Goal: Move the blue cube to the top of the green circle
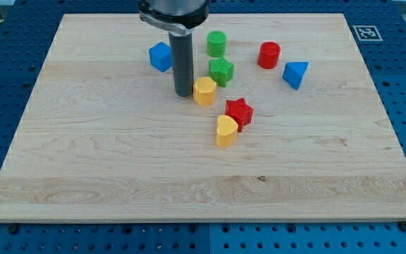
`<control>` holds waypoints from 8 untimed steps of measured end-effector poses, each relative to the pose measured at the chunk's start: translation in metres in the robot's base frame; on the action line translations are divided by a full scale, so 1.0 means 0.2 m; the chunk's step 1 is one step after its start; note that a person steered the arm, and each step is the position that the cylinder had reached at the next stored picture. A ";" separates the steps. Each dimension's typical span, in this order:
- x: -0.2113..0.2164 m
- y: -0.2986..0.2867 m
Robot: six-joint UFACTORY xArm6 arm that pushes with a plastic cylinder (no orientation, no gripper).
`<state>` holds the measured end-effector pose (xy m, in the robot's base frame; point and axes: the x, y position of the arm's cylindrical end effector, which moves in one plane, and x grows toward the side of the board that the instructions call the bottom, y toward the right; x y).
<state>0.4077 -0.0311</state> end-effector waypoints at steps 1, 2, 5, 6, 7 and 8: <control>0.02 0.10; 0.04 0.18; -0.09 -0.65; -0.26 -0.68; -0.31 -0.54; -0.32 -0.37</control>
<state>0.3437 -0.1052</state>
